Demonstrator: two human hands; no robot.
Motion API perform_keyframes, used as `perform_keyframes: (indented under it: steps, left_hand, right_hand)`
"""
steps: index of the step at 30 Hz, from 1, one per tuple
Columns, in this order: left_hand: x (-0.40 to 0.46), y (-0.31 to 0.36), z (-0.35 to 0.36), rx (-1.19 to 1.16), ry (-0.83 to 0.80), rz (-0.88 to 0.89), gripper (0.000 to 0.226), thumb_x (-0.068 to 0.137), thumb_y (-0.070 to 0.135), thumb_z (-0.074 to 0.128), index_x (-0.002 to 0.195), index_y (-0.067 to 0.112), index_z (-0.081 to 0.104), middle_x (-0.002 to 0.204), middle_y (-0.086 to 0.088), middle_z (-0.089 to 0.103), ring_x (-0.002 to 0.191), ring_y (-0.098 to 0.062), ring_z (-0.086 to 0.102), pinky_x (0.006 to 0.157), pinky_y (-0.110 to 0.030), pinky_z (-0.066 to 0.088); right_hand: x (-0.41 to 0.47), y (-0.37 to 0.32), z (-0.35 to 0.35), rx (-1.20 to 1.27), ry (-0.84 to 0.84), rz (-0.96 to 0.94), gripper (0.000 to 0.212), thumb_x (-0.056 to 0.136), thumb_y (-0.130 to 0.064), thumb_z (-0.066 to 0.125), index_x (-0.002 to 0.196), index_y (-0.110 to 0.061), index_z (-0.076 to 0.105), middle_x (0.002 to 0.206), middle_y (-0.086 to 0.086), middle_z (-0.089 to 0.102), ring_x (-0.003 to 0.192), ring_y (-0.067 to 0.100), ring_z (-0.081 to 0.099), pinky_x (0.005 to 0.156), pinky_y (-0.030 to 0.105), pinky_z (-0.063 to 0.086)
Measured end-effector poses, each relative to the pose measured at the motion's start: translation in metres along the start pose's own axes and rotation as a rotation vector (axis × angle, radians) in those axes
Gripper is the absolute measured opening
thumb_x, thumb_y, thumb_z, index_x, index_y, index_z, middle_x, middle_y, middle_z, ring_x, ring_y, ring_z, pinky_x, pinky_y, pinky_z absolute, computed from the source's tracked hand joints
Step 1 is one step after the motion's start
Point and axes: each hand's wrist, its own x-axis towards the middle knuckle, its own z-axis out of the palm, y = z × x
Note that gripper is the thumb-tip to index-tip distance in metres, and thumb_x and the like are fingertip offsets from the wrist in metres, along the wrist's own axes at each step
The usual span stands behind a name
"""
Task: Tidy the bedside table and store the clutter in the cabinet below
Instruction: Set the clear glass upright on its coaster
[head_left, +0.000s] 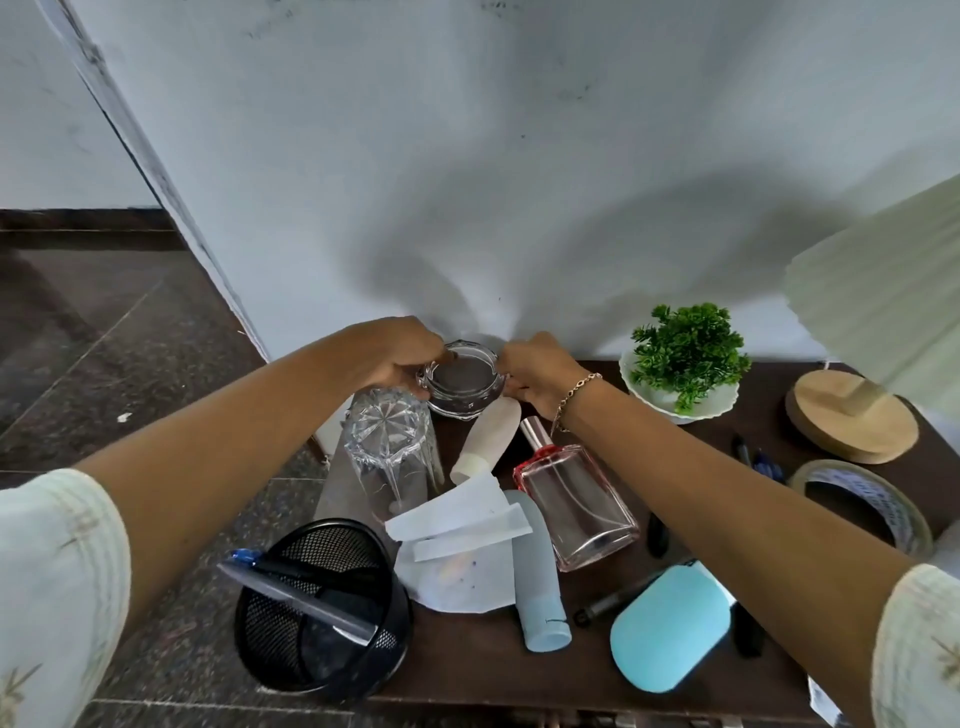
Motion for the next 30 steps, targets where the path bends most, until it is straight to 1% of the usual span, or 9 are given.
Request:
perform_keyframes:
  steps: [2, 5, 8, 11, 13, 19, 22, 26, 30]
  left_hand:
    - [-0.002, -0.001, 0.000, 0.003, 0.033, -0.009, 0.008, 0.096, 0.004, 0.047, 0.096, 0.000, 0.054, 0.078, -0.011, 0.060, 0.052, -0.018, 0.061, 0.048, -0.024, 0.054]
    - [0.000, -0.004, -0.001, -0.021, 0.021, -0.035, 0.022, 0.097, 0.001, 0.041, 0.079, 0.002, 0.052, 0.061, -0.008, 0.056, 0.033, -0.011, 0.053, 0.041, -0.022, 0.048]
    - [0.004, -0.005, 0.001, -0.022, -0.019, -0.051, 0.015, 0.097, 0.008, 0.045, 0.088, 0.004, 0.056, 0.078, -0.007, 0.056, 0.058, -0.014, 0.053, 0.041, -0.018, 0.048]
    - [0.007, -0.007, -0.001, -0.074, -0.034, -0.048, 0.021, 0.097, 0.017, 0.050, 0.113, 0.006, 0.057, 0.091, -0.006, 0.059, 0.070, -0.014, 0.054, 0.041, -0.018, 0.051]
    - [0.008, -0.006, -0.003, -0.116, -0.048, -0.047, 0.021, 0.097, 0.018, 0.050, 0.113, 0.008, 0.056, 0.085, -0.005, 0.058, 0.069, -0.015, 0.054, 0.043, -0.021, 0.052]
    - [0.012, -0.008, -0.009, -0.333, 0.034, -0.029, 0.008, 0.087, 0.002, 0.060, 0.095, 0.002, 0.057, 0.093, -0.013, 0.059, 0.089, -0.024, 0.059, 0.078, -0.033, 0.053]
    - [0.006, -0.012, -0.011, -0.396, 0.001, 0.051, 0.023, 0.086, -0.006, 0.058, 0.106, 0.003, 0.055, 0.093, -0.010, 0.063, 0.083, -0.018, 0.061, 0.077, -0.030, 0.052]
    - [-0.010, -0.004, -0.010, -0.286, -0.070, 0.235, 0.051, 0.079, -0.010, 0.064, 0.125, 0.007, 0.052, 0.102, -0.007, 0.066, 0.090, -0.017, 0.065, 0.084, -0.034, 0.051]
    - [-0.023, 0.005, -0.015, -0.052, -0.073, 0.399, 0.046, 0.072, -0.014, 0.069, 0.111, 0.010, 0.061, 0.090, -0.003, 0.066, 0.081, -0.012, 0.066, 0.076, -0.025, 0.056]
  right_hand:
    - [0.003, 0.001, 0.000, -0.053, 0.030, 0.000, 0.013, 0.084, 0.000, 0.049, 0.075, -0.009, 0.048, 0.066, 0.006, 0.042, 0.053, 0.016, 0.040, 0.060, 0.030, 0.042]
    - [0.005, -0.002, 0.000, -0.158, -0.002, 0.031, 0.021, 0.086, 0.004, 0.045, 0.069, -0.009, 0.044, 0.070, 0.008, 0.045, 0.062, 0.017, 0.046, 0.072, 0.031, 0.044]
    - [0.007, -0.006, 0.004, -0.236, 0.016, 0.042, 0.020, 0.087, 0.007, 0.042, 0.070, -0.005, 0.046, 0.065, 0.009, 0.045, 0.066, 0.023, 0.049, 0.076, 0.032, 0.045]
    - [0.011, -0.004, 0.003, -0.165, 0.011, 0.072, 0.020, 0.084, 0.010, 0.038, 0.075, -0.004, 0.048, 0.063, 0.009, 0.041, 0.055, 0.020, 0.042, 0.055, 0.029, 0.040]
    - [0.012, 0.000, -0.001, -0.106, -0.003, 0.062, 0.018, 0.083, 0.010, 0.039, 0.084, -0.003, 0.052, 0.065, 0.009, 0.042, 0.054, 0.018, 0.042, 0.049, 0.026, 0.037]
    - [0.017, 0.012, -0.006, -0.042, -0.002, -0.022, 0.018, 0.080, 0.005, 0.051, 0.096, 0.002, 0.058, 0.080, 0.013, 0.053, 0.074, 0.023, 0.052, 0.077, 0.040, 0.054]
    - [0.011, 0.014, -0.013, 0.055, -0.037, -0.040, 0.019, 0.079, 0.013, 0.048, 0.077, -0.005, 0.053, 0.069, 0.006, 0.051, 0.070, 0.019, 0.051, 0.071, 0.032, 0.049]
    - [0.004, 0.014, -0.019, 0.304, -0.069, -0.022, 0.022, 0.083, 0.015, 0.041, 0.094, 0.003, 0.056, 0.075, 0.011, 0.054, 0.071, 0.019, 0.053, 0.070, 0.028, 0.053]
    - [-0.003, 0.008, -0.016, 0.438, -0.075, 0.013, 0.018, 0.089, 0.005, 0.037, 0.089, 0.001, 0.054, 0.083, 0.014, 0.058, 0.083, 0.023, 0.057, 0.079, 0.031, 0.053]
